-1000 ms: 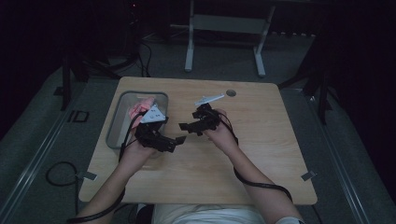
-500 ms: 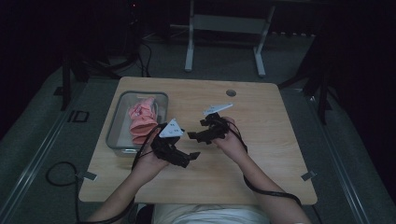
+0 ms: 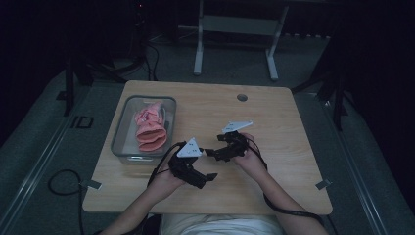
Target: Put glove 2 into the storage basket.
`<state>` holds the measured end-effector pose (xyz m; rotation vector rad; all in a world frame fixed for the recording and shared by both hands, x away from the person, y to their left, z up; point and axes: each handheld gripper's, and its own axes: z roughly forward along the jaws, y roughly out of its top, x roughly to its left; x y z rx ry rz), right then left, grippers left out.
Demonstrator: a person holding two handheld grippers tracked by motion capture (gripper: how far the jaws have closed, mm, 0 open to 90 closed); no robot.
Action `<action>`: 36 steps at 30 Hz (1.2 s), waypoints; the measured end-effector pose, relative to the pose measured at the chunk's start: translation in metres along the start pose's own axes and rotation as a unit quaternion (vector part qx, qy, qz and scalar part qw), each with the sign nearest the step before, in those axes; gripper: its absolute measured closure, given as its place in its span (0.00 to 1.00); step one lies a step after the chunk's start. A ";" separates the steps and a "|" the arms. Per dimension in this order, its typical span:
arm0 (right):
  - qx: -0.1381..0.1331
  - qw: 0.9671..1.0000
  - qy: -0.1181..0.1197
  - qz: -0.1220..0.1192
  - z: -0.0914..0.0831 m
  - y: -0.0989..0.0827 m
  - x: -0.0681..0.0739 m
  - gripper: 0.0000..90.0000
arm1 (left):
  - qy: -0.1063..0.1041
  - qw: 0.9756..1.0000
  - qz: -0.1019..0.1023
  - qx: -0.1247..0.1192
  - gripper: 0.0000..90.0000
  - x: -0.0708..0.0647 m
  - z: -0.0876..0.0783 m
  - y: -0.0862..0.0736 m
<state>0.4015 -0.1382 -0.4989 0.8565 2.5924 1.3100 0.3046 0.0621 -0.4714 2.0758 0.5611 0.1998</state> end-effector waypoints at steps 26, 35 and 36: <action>0.004 1.000 -0.014 -0.022 -0.027 -0.062 -0.007 0.16 | -0.011 0.999 0.038 0.017 0.02 -0.009 0.044 -0.038; 0.015 1.000 -0.027 0.001 -0.035 -0.082 -0.010 0.17 | 0.006 0.999 0.032 0.025 0.02 -0.011 0.051 -0.047; 0.015 0.999 -0.029 0.003 -0.036 -0.084 -0.010 0.17 | 0.005 0.999 0.030 0.021 0.02 -0.012 0.052 -0.048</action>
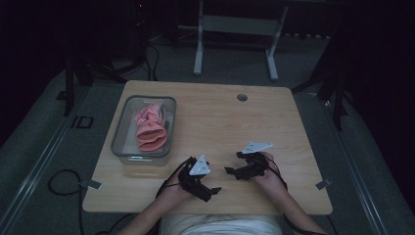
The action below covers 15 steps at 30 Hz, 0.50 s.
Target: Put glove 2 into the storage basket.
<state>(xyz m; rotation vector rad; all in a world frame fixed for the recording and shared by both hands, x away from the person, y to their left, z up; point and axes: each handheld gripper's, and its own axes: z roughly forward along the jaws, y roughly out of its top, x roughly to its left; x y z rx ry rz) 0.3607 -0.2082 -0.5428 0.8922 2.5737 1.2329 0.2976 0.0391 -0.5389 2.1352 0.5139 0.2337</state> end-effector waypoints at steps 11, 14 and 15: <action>-0.002 1.000 0.011 -0.010 -0.004 -0.019 0.001 0.16 | 0.003 1.000 -0.012 0.006 0.02 -0.003 0.002 -0.011; -0.009 1.000 0.014 -0.006 -0.004 -0.023 -0.001 0.16 | 0.005 1.000 -0.005 0.005 0.02 -0.005 0.002 -0.011; -0.009 1.000 0.014 -0.006 -0.004 -0.023 -0.001 0.16 | 0.005 1.000 -0.005 0.005 0.02 -0.005 0.002 -0.011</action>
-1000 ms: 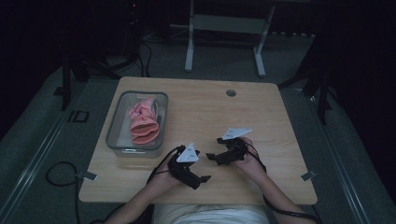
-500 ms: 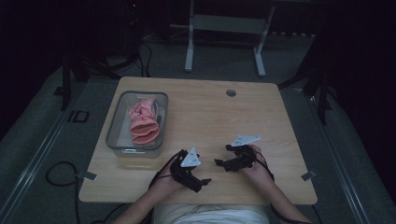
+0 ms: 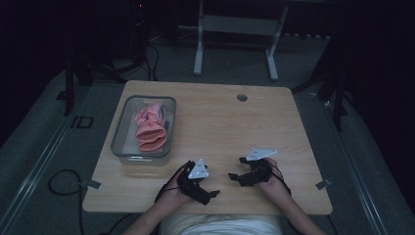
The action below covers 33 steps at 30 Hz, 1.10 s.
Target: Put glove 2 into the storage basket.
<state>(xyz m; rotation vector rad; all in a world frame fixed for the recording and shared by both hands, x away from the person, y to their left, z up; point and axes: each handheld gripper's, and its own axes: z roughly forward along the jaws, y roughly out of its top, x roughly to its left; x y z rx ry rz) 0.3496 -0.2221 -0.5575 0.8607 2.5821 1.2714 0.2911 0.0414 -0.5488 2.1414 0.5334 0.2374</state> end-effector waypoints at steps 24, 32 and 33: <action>-0.050 0.998 -0.026 -0.026 -0.009 -0.005 -0.006 0.16 | 0.018 1.000 -0.012 -0.022 0.02 0.008 -0.007 -0.010; -0.045 0.998 -0.023 -0.028 -0.008 -0.004 -0.006 0.16 | 0.017 0.999 -0.021 -0.026 0.02 0.011 -0.007 -0.012; -0.046 0.998 -0.023 -0.028 -0.008 -0.004 -0.006 0.16 | 0.017 0.999 -0.021 -0.026 0.02 0.011 -0.007 -0.012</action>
